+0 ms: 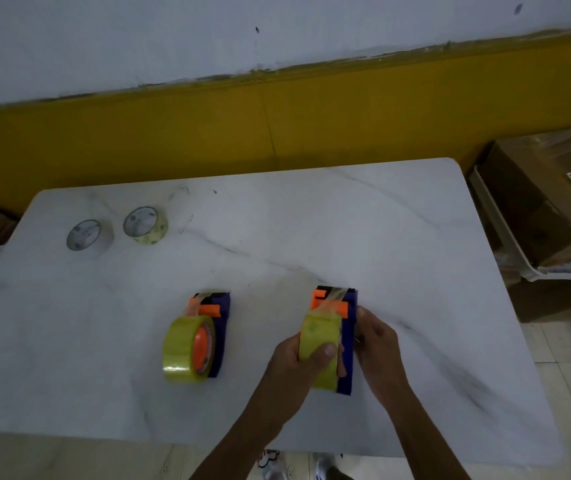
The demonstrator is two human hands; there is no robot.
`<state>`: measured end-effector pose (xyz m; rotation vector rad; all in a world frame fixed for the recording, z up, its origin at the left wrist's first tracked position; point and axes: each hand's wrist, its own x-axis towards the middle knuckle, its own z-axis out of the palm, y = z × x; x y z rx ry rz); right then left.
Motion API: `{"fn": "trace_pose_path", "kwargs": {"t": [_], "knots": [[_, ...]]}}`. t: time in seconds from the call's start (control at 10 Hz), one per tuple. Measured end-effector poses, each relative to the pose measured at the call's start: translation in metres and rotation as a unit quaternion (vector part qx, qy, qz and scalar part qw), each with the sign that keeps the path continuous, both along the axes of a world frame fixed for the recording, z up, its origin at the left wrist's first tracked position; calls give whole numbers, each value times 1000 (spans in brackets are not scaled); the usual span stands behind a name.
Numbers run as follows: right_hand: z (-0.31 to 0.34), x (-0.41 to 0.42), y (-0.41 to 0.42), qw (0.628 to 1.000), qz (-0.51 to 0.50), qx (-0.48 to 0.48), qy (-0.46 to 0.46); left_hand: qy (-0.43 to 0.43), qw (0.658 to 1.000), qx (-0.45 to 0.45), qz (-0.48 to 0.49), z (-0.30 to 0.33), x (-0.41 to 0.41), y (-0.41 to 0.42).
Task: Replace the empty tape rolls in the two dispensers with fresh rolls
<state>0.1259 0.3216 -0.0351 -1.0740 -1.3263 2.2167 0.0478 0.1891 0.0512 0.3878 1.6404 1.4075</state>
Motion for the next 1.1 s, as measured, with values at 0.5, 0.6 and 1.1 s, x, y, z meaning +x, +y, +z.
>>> {"fn": "trace_pose_path", "kwargs": {"t": [0.5,0.6,1.1], "knots": [[-6,-30,-40,984,86,16,-158,49,998,-41,-10,-21,-15,-18],[-6,-34,-45,977,89,33,-189,78,995,-67,7,-36,-13,-22],[12,-29,-61,911,153,278,-262,72,994,-76,-4,-64,-29,-44]]}}
